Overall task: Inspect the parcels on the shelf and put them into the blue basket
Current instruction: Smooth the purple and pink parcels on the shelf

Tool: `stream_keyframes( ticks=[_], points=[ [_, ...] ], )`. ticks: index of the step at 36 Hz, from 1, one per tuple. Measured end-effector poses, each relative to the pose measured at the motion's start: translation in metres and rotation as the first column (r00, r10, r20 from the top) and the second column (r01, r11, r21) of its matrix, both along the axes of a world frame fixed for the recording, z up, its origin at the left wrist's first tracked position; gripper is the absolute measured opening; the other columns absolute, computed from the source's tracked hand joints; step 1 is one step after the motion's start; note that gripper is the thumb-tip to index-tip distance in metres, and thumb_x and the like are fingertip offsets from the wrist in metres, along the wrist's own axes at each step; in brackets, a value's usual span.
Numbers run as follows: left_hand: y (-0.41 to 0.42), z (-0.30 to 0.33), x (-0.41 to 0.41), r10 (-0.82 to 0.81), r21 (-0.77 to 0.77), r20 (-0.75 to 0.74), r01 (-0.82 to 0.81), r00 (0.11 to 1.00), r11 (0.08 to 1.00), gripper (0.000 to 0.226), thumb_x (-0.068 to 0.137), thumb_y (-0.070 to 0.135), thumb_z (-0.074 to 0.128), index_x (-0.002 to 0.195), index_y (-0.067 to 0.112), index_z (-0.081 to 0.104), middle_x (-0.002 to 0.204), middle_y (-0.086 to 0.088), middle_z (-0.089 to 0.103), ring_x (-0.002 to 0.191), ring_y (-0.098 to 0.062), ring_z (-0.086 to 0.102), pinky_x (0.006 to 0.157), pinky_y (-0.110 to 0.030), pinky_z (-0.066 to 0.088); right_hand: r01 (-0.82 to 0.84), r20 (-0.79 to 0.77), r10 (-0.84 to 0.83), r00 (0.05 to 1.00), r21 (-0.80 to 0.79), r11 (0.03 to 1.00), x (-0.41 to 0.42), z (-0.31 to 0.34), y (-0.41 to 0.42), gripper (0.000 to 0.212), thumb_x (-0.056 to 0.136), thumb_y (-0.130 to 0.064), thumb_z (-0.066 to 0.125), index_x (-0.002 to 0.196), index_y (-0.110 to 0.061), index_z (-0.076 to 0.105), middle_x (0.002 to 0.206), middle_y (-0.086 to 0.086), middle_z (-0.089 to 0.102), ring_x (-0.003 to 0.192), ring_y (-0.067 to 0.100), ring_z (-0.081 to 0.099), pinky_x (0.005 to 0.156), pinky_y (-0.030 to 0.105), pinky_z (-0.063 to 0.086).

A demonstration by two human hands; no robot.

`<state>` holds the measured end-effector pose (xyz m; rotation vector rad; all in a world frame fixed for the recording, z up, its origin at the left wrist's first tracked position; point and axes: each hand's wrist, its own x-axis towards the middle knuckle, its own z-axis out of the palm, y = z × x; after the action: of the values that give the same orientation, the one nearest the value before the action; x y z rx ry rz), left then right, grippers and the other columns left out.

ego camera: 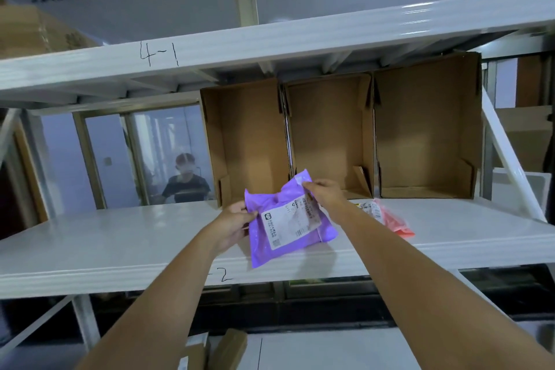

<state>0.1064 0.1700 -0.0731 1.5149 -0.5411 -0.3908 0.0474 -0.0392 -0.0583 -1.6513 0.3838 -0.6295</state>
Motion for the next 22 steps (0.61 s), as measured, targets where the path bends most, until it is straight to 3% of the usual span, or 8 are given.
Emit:
stream_keyframes(
  ticks=[3,6,10,14,16,19,22],
  points=[
    [0.004,-0.002,-0.001,-0.023,-0.001,-0.053,0.023,0.998,1.0,0.012,0.097,0.014,0.053,0.097,0.012,0.064,0.081,-0.001,0.073,0.083,-0.018,0.064,0.08,-0.03,0.049,0.057,0.028,-0.059,0.998,0.049,0.997,0.006,-0.006,-0.001,0.034,0.092,-0.016,0.064,0.058,-0.016,0.056,0.057,0.001,0.05,0.053,0.013,0.044,0.049,0.02,0.037],
    [0.008,-0.003,0.002,0.004,-0.008,-0.067,-0.004,0.998,1.0,0.017,0.098,0.021,0.052,0.092,0.013,0.067,0.077,0.0,0.073,0.079,-0.017,0.064,0.075,-0.028,0.05,0.086,0.056,-0.09,0.994,0.077,0.993,0.007,-0.008,-0.002,0.028,0.091,-0.015,0.066,0.063,-0.015,0.063,0.061,0.0,0.056,0.06,0.014,0.048,0.062,0.024,0.041],
    [0.01,0.001,0.004,0.105,-0.094,-0.054,-0.11,0.993,0.99,0.014,0.098,0.014,0.052,0.098,0.011,0.065,0.082,-0.002,0.073,0.081,-0.019,0.063,0.073,-0.026,0.05,0.207,0.092,-0.206,0.974,-0.008,0.978,0.002,-0.005,-0.011,0.022,0.094,-0.015,0.059,0.085,0.002,0.071,0.061,0.006,0.055,0.069,0.02,0.05,0.066,0.027,0.041],
    [0.002,-0.003,-0.001,0.189,-0.104,-0.095,-0.199,0.977,0.974,0.012,0.096,0.013,0.055,0.09,0.012,0.065,0.077,-0.004,0.066,0.066,-0.015,0.054,0.055,-0.023,0.036,0.251,0.06,-0.244,0.968,-0.203,0.946,-0.003,0.005,-0.016,0.029,0.098,-0.021,0.052,0.076,-0.008,0.067,0.065,0.008,0.055,0.065,0.023,0.049,0.064,0.027,0.039],
    [-0.006,-0.008,-0.005,0.23,-0.104,-0.155,-0.247,0.961,0.963,0.012,0.096,0.012,0.054,0.088,0.009,0.063,0.079,-0.009,0.061,0.063,-0.017,0.05,0.053,-0.024,0.036,0.285,0.011,-0.3,0.954,-0.35,0.892,-0.002,0.009,-0.014,0.031,0.099,-0.021,0.045,0.08,-0.008,0.066,0.08,0.012,0.059,0.074,0.027,0.054,0.066,0.028,0.04],
    [-0.018,-0.02,-0.011,0.333,-0.147,-0.329,-0.397,0.883,0.906,0.011,0.097,0.003,0.05,0.09,0.001,0.058,0.08,-0.013,0.058,0.064,-0.022,0.052,0.046,-0.024,0.05,0.323,-0.061,-0.392,0.918,-0.459,0.828,0.004,0.013,-0.006,0.034,0.101,-0.022,0.037,0.12,-0.003,0.058,0.127,0.018,0.046,0.103,0.034,0.057,0.083,0.03,0.042],
    [-0.027,-0.026,-0.016,0.365,-0.124,-0.407,-0.447,0.837,0.886,0.017,0.095,-0.005,0.044,0.11,-0.007,0.053,0.082,-0.013,0.055,0.074,-0.026,0.057,0.073,-0.035,0.056,0.253,-0.113,-0.389,0.914,-0.591,0.766,0.01,0.006,0.004,0.047,0.102,-0.03,0.034,0.133,0.004,0.042,0.135,0.019,0.039,0.12,0.037,0.046,0.095,0.038,0.041]
  ],
)
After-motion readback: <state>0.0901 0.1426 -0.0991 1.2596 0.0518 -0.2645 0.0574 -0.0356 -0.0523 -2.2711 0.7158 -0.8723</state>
